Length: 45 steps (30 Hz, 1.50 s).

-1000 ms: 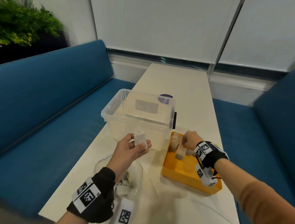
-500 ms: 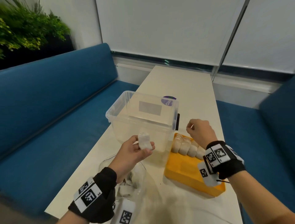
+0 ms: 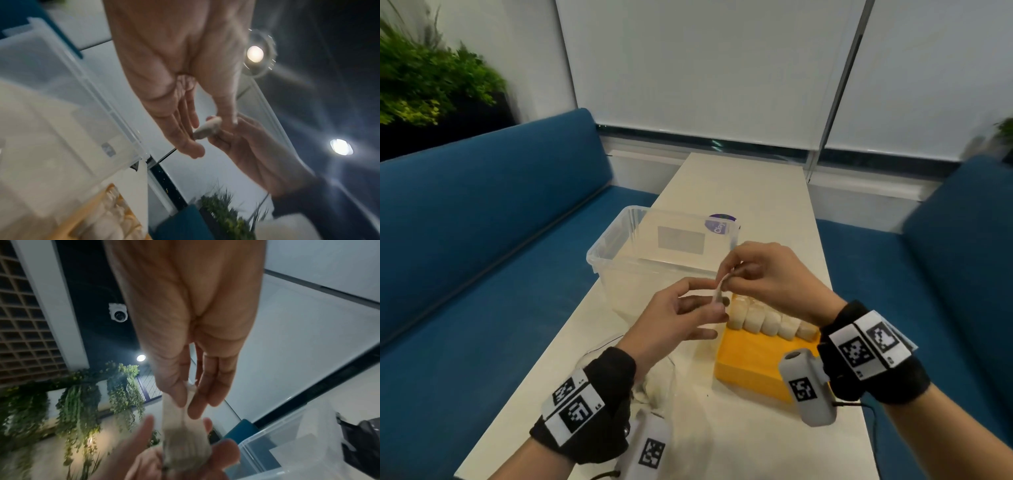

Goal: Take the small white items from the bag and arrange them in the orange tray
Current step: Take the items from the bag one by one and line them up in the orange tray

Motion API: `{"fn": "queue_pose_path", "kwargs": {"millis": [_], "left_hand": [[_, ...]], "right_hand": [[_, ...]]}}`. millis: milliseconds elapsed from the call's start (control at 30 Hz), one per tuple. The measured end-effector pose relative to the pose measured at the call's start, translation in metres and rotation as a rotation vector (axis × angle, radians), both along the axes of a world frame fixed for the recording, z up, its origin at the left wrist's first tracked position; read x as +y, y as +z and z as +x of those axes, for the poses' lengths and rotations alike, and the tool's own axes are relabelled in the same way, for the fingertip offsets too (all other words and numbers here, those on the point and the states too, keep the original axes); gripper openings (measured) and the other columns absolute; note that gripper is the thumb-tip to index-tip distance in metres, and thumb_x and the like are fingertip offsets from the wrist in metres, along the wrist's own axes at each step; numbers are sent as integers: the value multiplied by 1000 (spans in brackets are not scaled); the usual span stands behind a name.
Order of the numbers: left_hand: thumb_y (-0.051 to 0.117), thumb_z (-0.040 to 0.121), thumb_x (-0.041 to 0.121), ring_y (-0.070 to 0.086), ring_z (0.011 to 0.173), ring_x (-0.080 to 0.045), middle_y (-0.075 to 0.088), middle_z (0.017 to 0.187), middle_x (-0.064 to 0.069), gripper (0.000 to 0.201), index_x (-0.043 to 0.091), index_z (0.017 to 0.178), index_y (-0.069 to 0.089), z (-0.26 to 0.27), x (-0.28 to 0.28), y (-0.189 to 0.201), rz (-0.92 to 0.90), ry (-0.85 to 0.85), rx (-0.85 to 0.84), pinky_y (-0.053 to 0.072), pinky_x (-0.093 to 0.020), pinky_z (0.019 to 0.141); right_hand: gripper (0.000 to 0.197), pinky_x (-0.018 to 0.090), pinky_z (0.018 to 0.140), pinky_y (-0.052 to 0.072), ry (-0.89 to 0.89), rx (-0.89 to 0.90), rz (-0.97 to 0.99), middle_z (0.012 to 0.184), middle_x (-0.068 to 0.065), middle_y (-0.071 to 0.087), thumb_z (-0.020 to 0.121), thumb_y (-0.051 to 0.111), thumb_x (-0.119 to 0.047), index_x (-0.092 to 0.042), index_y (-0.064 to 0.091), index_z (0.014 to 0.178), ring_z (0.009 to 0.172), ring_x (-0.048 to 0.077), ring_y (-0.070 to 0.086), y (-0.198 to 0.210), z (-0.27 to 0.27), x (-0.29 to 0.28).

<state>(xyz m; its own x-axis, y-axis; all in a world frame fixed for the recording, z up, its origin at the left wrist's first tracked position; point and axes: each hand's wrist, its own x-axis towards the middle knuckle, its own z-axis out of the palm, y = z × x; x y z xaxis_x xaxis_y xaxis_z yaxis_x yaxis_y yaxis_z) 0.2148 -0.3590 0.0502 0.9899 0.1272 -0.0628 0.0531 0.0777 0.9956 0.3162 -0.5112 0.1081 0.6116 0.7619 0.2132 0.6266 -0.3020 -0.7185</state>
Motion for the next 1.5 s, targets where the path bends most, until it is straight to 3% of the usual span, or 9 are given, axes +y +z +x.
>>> {"fn": "queue_pose_path", "kwargs": {"millis": [100,233,400,567,733,900,1067,1300,1500], "left_hand": [[57,82,39,70,103,-24,72,113,-7,46,20,124,59,-2,0,7,-259,-40,63,58,-30,76],[66,78,15,72,94,-21,73,107,-11,46,14,124,59,-4,0,8,-334,-50,12,58,-27,72],[71,74,10,72,85,-16,73,98,-8,38,10,111,64,-2,-3,5,-222,55,-60,56,-23,69],[72,80,4,73,85,-22,73,95,-8,25,9,103,63,-1,-9,0,-107,180,-93,57,-23,69],[72,82,4,73,91,-23,69,108,-9,30,10,109,60,2,-14,-5,-64,192,-79,59,-29,77],[73,83,19,64,103,-14,55,123,5,51,30,127,50,1,-10,-14,44,193,3,57,-31,85],[67,89,16,68,98,-18,60,121,1,38,30,122,54,-6,2,-26,66,260,61,56,-31,82],[61,92,9,69,87,-17,66,113,-3,27,23,115,61,-24,19,-44,79,317,133,55,-27,74],[60,93,7,69,86,-19,67,111,-3,25,22,112,63,-44,33,-55,81,395,180,54,-27,71]], "right_hand": [[13,35,85,57,65,79,73,92,-1,69,82,65,2,-9,70,86,86,14,69,9,2,-9],[19,35,90,55,111,93,109,101,3,67,81,66,4,-15,68,81,94,17,69,13,5,-18],[22,31,86,57,62,95,133,102,4,68,86,59,5,-13,67,97,95,16,68,15,7,-22],[26,21,76,57,-26,96,94,100,0,70,88,61,-23,-21,60,113,89,11,68,15,6,-21],[12,22,77,56,-56,-46,22,89,-1,71,84,68,-13,-14,70,96,80,12,68,11,9,-23],[11,15,75,50,-204,-191,-93,87,-6,66,87,65,-12,-13,70,96,80,7,61,3,27,-31],[11,10,69,41,-273,-185,-340,93,0,65,89,60,-12,-12,68,97,82,12,57,-40,59,-39],[10,25,72,47,-306,-63,-735,99,9,69,85,61,-12,-14,69,90,85,19,60,-119,91,-36],[21,34,79,55,-417,-54,-790,97,12,68,88,49,-8,-8,68,96,86,28,65,-141,106,-25]]}}
